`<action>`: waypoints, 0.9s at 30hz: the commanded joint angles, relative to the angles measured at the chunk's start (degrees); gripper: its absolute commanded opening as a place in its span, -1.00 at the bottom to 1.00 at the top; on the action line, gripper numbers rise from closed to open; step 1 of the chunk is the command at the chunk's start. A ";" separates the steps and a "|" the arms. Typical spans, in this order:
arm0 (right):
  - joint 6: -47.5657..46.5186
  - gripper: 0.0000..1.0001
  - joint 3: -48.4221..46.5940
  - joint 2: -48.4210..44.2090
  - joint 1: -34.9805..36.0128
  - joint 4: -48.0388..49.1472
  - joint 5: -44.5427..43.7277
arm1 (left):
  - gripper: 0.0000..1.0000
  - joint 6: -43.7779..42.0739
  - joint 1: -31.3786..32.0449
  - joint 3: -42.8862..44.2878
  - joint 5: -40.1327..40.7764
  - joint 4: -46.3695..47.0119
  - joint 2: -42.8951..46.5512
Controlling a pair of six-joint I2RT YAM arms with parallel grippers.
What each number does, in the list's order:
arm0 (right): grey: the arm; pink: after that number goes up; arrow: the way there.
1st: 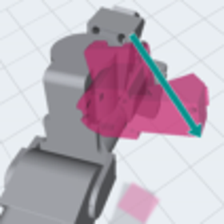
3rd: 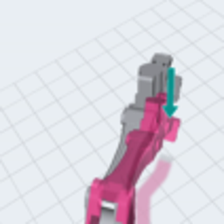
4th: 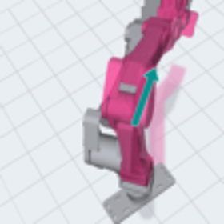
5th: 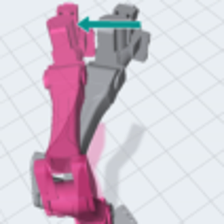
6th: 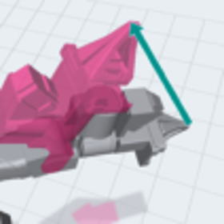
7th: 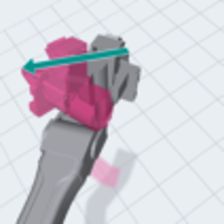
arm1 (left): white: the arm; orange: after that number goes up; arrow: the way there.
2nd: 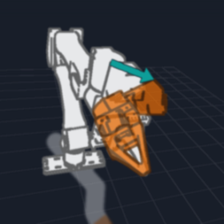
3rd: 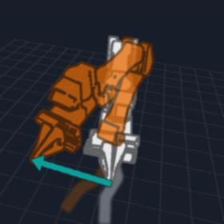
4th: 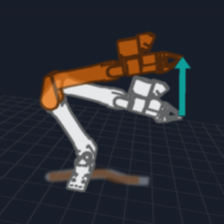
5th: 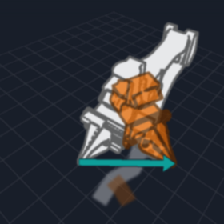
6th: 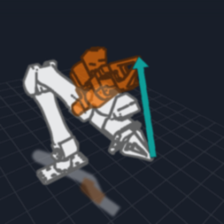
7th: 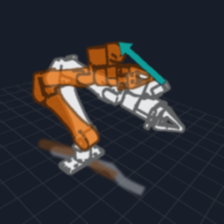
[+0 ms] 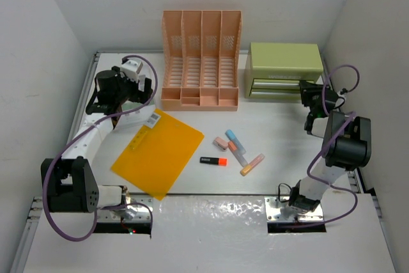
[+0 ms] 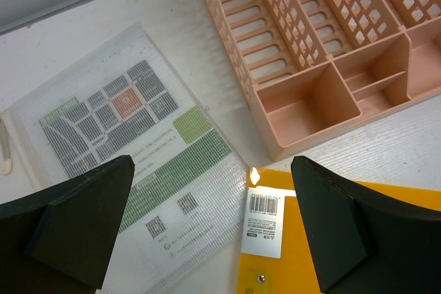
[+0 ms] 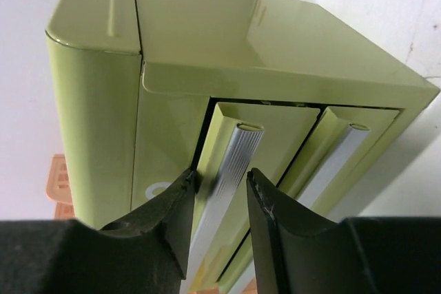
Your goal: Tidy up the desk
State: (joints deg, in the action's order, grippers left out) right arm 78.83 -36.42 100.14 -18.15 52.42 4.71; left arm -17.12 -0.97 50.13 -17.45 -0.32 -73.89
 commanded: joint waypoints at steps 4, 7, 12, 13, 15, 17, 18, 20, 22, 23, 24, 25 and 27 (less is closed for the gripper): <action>2.56 -0.50 0.82 2.25 0.22 10.93 -0.67 | 0.96 -1.42 -0.43 -0.12 0.05 0.58 1.64; 3.35 -0.75 1.53 2.96 0.14 12.78 -0.93 | 0.96 -1.59 -0.35 -0.03 -0.04 0.41 1.73; 3.00 -1.00 1.97 2.87 0.13 13.23 -1.02 | 0.96 -1.68 -0.43 -0.03 -0.04 0.40 1.73; 2.56 -1.00 2.23 2.44 0.13 12.97 -1.19 | 0.96 -1.68 -0.43 -0.12 -0.04 0.40 1.73; 1.77 -1.00 2.32 1.73 0.13 11.92 -1.37 | 0.96 -1.77 -0.35 -0.12 0.05 0.40 1.82; 0.72 -1.00 2.50 0.59 0.05 11.30 -1.37 | 0.96 -1.77 -0.43 -0.03 0.05 0.40 1.82; 0.54 -1.00 2.59 0.15 0.05 11.04 -1.37 | 0.96 -1.77 -0.43 -0.03 0.05 0.40 1.73; 0.10 -1.00 3.20 -1.17 0.05 10.68 -1.37 | 0.96 -1.77 -0.43 -0.21 0.05 0.49 1.73; -0.16 -1.00 3.99 -2.14 0.05 10.24 -1.55 | 0.96 -1.77 -0.43 -0.21 0.05 0.58 1.73; -0.16 -1.00 4.34 -3.10 -0.04 9.98 -1.81 | 0.96 -1.86 -0.43 -0.21 0.05 0.58 1.73; -0.16 -1.00 4.87 -3.45 0.05 9.37 -1.90 | 0.96 -1.86 -0.43 -0.12 -0.04 0.58 1.82; -0.16 -1.00 5.13 -3.89 0.05 9.02 -1.90 | 0.96 -1.77 -0.35 -0.12 -0.04 0.49 1.82; -0.08 -1.00 5.57 -4.16 -0.13 8.23 -1.37 | 0.96 -1.86 -0.43 -0.03 -0.04 0.40 1.82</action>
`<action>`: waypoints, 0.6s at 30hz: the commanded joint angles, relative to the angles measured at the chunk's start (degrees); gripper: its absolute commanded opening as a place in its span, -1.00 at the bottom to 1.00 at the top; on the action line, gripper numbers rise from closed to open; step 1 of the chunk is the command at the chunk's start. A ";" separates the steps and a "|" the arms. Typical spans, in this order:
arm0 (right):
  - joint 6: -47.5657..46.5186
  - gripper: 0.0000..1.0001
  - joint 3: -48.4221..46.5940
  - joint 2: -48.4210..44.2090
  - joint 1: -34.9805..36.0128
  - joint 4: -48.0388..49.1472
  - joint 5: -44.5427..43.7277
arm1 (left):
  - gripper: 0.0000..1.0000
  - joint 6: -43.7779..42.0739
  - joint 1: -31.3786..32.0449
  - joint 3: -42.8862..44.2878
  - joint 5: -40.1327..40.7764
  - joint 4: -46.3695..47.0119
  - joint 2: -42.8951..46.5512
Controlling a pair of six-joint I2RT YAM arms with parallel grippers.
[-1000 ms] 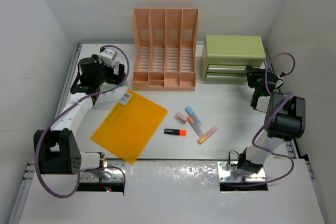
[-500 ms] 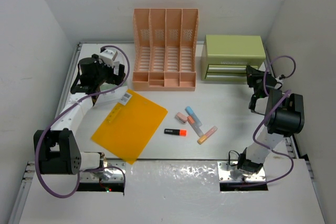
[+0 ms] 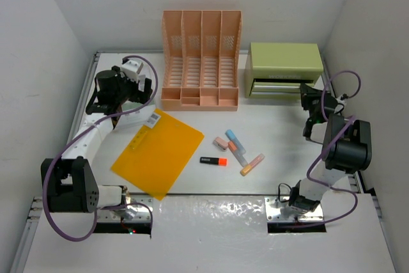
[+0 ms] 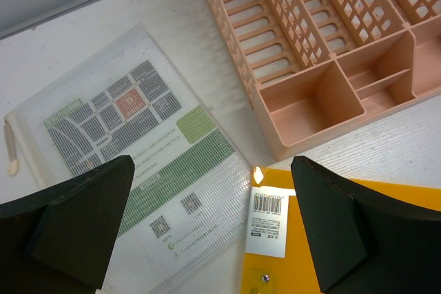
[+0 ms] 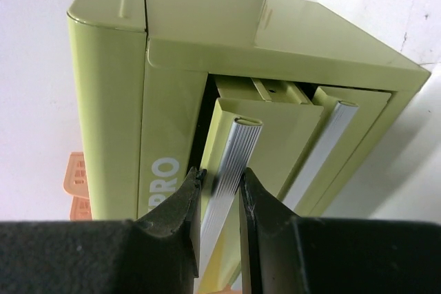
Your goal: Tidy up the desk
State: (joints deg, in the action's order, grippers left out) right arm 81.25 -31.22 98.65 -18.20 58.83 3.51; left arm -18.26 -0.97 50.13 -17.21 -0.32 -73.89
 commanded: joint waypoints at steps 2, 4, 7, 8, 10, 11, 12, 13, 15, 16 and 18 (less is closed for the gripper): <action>-1.89 -1.00 0.72 -1.89 -0.87 2.60 1.23 | 0.96 -0.81 -0.43 -0.03 -0.36 0.40 1.90; -1.10 -1.00 1.60 -1.45 -2.01 3.83 2.38 | 0.96 -0.90 -0.35 -0.03 -0.45 0.40 2.08; -2.32 -1.00 3.27 -3.28 -2.89 2.88 3.52 | 0.96 -0.99 -0.35 -0.03 -0.45 0.40 2.08; -2.94 -1.00 3.71 -3.29 -2.90 2.09 3.70 | 0.96 -0.99 -0.35 -0.03 -0.45 0.40 2.08; -4.52 -1.00 4.50 -5.13 -2.99 1.03 4.31 | 0.96 -1.16 -0.43 0.14 -0.37 0.40 2.08; -4.70 -1.00 4.94 -5.48 -2.99 0.42 4.66 | 0.96 -1.16 -0.35 0.23 -0.28 0.40 2.08; -4.61 -1.00 5.12 -5.92 -2.99 0.41 5.62 | 0.96 -1.25 -0.43 0.32 -0.36 -0.73 2.17; -4.35 -1.00 5.38 -6.10 -3.07 0.50 6.07 | 0.96 -1.25 -0.43 0.32 -0.37 -1.52 2.17; -4.00 -1.00 6.61 -7.15 -3.07 1.02 6.68 | 0.96 -1.43 -0.43 0.32 -0.37 -1.70 2.26; -3.91 -1.00 7.14 -7.51 -3.07 1.03 6.69 | 0.96 -1.43 -0.43 0.41 -0.28 -1.70 2.34; -4.26 -1.00 9.15 -9.17 -3.16 0.50 6.16 | 0.96 -1.43 -0.43 0.32 0.16 -1.79 2.52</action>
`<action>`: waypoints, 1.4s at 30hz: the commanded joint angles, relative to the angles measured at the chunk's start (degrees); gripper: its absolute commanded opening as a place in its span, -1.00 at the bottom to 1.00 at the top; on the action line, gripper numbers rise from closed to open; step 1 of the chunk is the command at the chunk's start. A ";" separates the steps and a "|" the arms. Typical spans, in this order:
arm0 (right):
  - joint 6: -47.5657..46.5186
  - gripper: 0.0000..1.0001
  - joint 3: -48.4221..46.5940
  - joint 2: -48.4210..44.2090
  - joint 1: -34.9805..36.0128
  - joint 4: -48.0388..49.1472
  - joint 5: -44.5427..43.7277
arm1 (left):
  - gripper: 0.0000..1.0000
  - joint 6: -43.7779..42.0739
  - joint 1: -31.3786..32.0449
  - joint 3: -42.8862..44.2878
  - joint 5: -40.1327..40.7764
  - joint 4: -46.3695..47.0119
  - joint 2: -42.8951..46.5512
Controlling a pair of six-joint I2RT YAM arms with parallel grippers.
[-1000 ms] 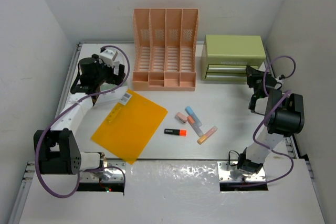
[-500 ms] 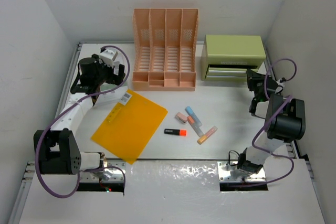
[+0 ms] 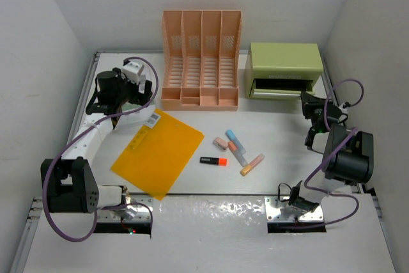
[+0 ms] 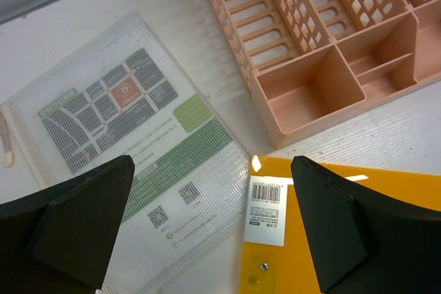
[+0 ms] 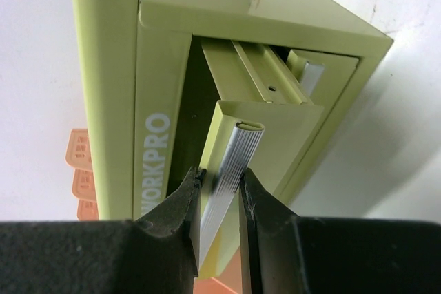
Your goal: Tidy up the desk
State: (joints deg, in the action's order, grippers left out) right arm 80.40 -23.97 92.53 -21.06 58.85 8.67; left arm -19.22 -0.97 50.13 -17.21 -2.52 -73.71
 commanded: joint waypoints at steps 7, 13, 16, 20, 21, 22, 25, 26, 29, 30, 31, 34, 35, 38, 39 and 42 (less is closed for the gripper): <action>-5.86 -1.00 5.51 -6.83 -1.18 -2.16 1.09 | 0.96 -0.47 -0.35 0.67 0.87 -0.20 2.70; -9.47 -1.00 6.73 -13.50 -1.79 -9.54 -0.40 | 0.96 -0.55 -0.35 0.76 0.60 -0.46 3.05; -11.05 -1.00 7.71 -17.02 -1.88 -12.96 -1.11 | 0.96 -0.73 -0.35 0.85 0.78 -0.46 3.14; -12.99 -1.00 7.36 -17.83 -1.88 -16.92 -0.76 | 0.96 -0.82 -0.35 0.67 0.69 -0.46 3.22; -13.08 -1.00 7.18 -17.48 -1.97 -17.19 -0.76 | 0.96 -0.99 -0.35 0.67 0.69 -0.46 3.31; -12.82 -1.00 7.01 -16.95 -1.97 -16.84 -0.50 | 0.96 -0.99 -0.35 0.76 0.69 -0.46 3.40; -11.85 -0.53 5.86 -14.14 -1.97 -15.79 2.23 | 0.96 -1.08 -0.35 0.67 0.69 -0.46 3.57; -11.76 -0.52 5.77 -13.96 -1.97 -15.52 2.75 | 0.96 -1.08 -0.35 0.76 0.69 -0.46 3.58; -13.86 0.07 5.51 -15.88 -1.97 -15.95 3.02 | 0.96 -1.08 -0.35 0.67 0.69 -0.46 3.75; -15.09 0.31 4.73 -16.93 -1.97 -18.40 2.76 | 0.96 -1.08 -0.35 0.67 0.69 -0.46 3.75; -18.23 0.43 4.20 -18.25 -1.88 -20.16 2.41 | 0.96 -1.08 -0.43 0.67 0.60 -0.46 3.66; -25.71 0.88 1.91 -24.57 -1.27 -29.38 0.74 | 0.96 -1.08 -0.35 0.67 0.43 -0.29 3.66; -28.08 0.91 1.38 -26.42 -0.83 -32.28 -0.13 | 0.96 -1.17 -0.35 0.76 0.43 -0.20 3.66; -39.32 0.94 -1.52 -33.45 1.98 -46.05 -2.69 | 0.96 -1.17 -0.35 0.76 0.34 -0.29 3.58; -45.97 0.94 -3.52 -35.91 2.94 -49.06 -2.43 | 0.96 -1.08 -0.35 0.85 0.25 -0.38 3.49; -59.15 0.89 -11.50 -36.81 9.09 -65.22 -1.63 | 0.96 -0.91 -0.35 0.76 0.42 -0.55 3.14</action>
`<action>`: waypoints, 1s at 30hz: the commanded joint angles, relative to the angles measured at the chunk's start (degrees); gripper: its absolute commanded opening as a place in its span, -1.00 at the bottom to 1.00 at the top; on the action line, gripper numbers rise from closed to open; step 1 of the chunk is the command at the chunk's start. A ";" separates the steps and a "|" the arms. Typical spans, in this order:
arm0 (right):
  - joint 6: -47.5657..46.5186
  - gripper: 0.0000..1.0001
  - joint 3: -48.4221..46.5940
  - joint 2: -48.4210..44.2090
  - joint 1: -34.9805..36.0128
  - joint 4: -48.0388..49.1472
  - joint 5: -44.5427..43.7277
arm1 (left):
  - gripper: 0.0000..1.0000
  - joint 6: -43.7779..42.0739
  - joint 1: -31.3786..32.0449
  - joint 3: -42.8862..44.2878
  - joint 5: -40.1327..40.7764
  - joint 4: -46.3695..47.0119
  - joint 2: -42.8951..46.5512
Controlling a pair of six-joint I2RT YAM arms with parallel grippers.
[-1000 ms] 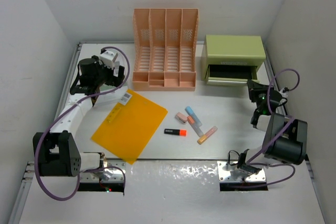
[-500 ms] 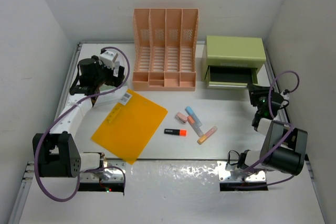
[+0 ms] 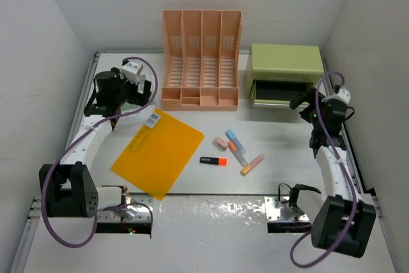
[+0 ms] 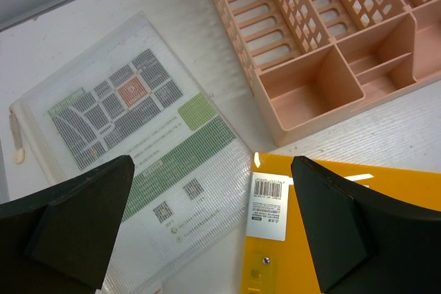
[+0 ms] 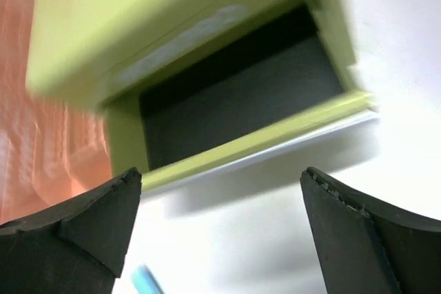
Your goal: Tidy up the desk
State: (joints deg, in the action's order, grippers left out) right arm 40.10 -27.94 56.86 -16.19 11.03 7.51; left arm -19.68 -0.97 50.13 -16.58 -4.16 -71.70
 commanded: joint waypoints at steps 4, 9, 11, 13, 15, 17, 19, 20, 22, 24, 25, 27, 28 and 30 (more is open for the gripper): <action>-28.66 0.67 -12.83 2.37 16.06 -27.27 4.70 | 0.96 -0.27 -0.35 0.58 -0.82 1.18 0.69; -38.23 -0.24 -20.28 14.57 31.02 -39.39 -3.54 | 0.96 -0.27 -0.34 0.50 -1.00 0.74 0.86; -39.21 -0.21 -22.50 19.92 36.38 -45.70 -4.60 | 0.96 -0.36 -0.35 0.41 -0.74 0.39 0.86; -38.78 -0.05 -24.79 22.58 40.50 -49.51 -8.20 | 0.96 -0.62 -0.26 0.23 -0.39 0.12 0.86; -38.51 -0.03 -23.83 24.35 42.98 -50.23 -7.79 | 0.96 -0.71 -0.17 0.14 0.05 0.21 0.77; -41.91 -0.04 -21.64 24.53 47.28 -48.31 -5.68 | 0.96 -0.62 -0.17 0.06 0.32 0.38 0.51; -44.57 -0.09 -20.49 24.35 53.86 -46.02 -3.73 | 0.96 -0.53 -0.17 0.14 0.32 0.56 0.25; -47.28 -0.08 -19.35 23.92 56.41 -44.96 -3.29 | 0.96 -0.53 -0.17 0.14 0.23 0.65 0.07; -49.40 0.00 -18.99 24.00 63.71 -40.85 -3.11 | 0.96 -0.45 -0.26 0.14 0.14 0.74 -0.10; -50.64 0.02 -19.95 25.57 66.71 -38.02 -1.89 | 0.96 -0.44 -0.26 0.06 0.06 0.74 -0.28; -50.82 0.03 -21.26 26.45 67.42 -35.49 -0.23 | 0.96 -0.44 -0.17 0.14 0.06 0.74 -0.19; -52.31 0.08 -23.02 30.39 69.79 -34.06 0.14 | 0.96 -0.44 -0.26 0.14 0.23 0.39 -0.10; -53.18 0.12 -25.38 32.15 70.76 -34.66 -0.38 | 0.96 -0.53 -0.17 0.14 0.40 0.21 -0.10; -55.03 0.20 -27.77 37.50 72.34 -36.07 -2.31 | 0.96 -0.53 -0.17 0.14 1.02 -0.05 -0.11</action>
State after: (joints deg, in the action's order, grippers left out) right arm -10.61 -51.53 88.97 54.52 -27.88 6.09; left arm -19.68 -0.97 50.13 -16.25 -5.19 -72.12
